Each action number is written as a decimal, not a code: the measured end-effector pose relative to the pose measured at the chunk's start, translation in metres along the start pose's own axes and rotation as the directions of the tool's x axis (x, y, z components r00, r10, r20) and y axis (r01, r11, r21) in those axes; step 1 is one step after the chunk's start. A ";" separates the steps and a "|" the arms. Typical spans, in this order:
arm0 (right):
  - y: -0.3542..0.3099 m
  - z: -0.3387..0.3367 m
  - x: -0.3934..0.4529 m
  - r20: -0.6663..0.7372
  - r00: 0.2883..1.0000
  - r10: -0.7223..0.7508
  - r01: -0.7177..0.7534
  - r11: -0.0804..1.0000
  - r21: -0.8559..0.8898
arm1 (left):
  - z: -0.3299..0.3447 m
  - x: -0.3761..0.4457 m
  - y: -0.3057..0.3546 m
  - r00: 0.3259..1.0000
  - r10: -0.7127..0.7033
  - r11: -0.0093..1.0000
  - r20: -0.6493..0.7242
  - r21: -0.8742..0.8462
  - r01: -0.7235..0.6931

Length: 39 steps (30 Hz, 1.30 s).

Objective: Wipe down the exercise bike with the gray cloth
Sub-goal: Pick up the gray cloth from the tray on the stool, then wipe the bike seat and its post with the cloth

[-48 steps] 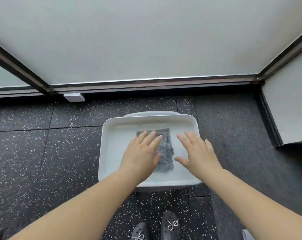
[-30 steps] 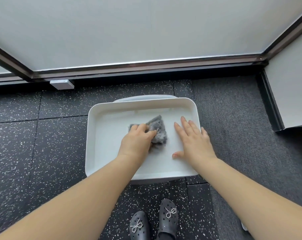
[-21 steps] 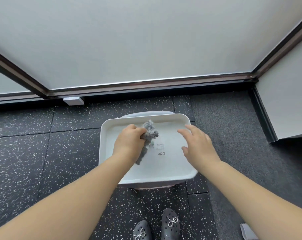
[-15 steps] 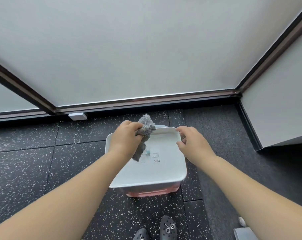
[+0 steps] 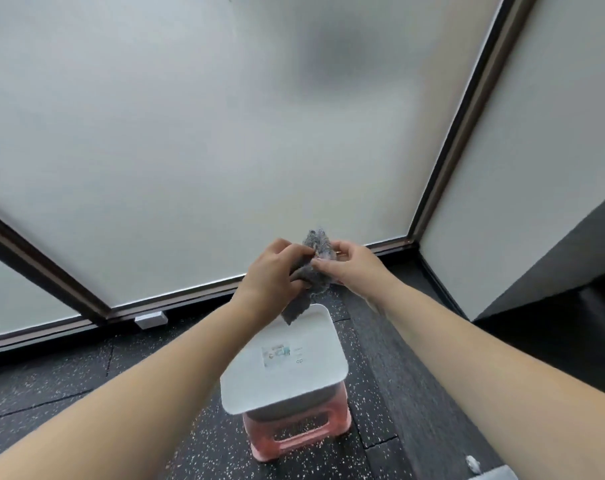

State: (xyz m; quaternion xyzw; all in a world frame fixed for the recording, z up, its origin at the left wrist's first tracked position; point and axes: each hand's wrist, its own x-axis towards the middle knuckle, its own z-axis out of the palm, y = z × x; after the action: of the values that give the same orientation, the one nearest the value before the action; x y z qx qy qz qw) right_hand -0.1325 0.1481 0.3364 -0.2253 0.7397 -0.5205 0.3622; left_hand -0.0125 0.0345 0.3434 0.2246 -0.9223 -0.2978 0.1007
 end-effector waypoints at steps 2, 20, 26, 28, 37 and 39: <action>-0.004 -0.001 -0.022 -0.068 0.997 -0.029 0.030 0.999 0.019 | -0.006 -0.009 0.010 0.998 0.053 0.998 0.026 -0.028 -0.052; 0.054 -0.017 -0.275 -0.491 0.870 -0.041 0.089 0.993 0.075 | 0.046 -0.149 0.111 0.880 0.313 0.904 0.357 -0.396 -0.161; 0.094 -0.031 -0.376 -0.643 0.765 -0.035 0.026 0.999 -0.023 | 0.096 -0.213 0.161 0.881 0.358 0.918 0.310 -0.287 -0.272; 0.115 -0.041 -0.419 -0.699 0.715 -0.014 -0.020 0.999 -0.041 | 0.111 -0.236 0.181 0.873 0.372 0.919 0.315 -0.258 -0.298; 0.236 -0.085 -0.665 -0.902 0.409 0.141 -0.266 0.964 0.030 | 0.189 -0.384 0.287 0.808 0.481 0.874 0.340 -0.117 -0.471; 0.259 -0.091 -0.715 -0.917 0.365 0.161 -0.301 0.952 0.047 | 0.207 -0.417 0.311 0.781 0.515 0.854 0.353 -0.130 -0.504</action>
State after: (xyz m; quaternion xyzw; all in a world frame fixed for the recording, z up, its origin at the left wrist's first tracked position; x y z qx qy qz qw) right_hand 0.2639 0.8032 0.3282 0.1791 0.8718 -0.4535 -0.0469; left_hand 0.1777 0.5612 0.3411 -0.0953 -0.9460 -0.3097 0.0025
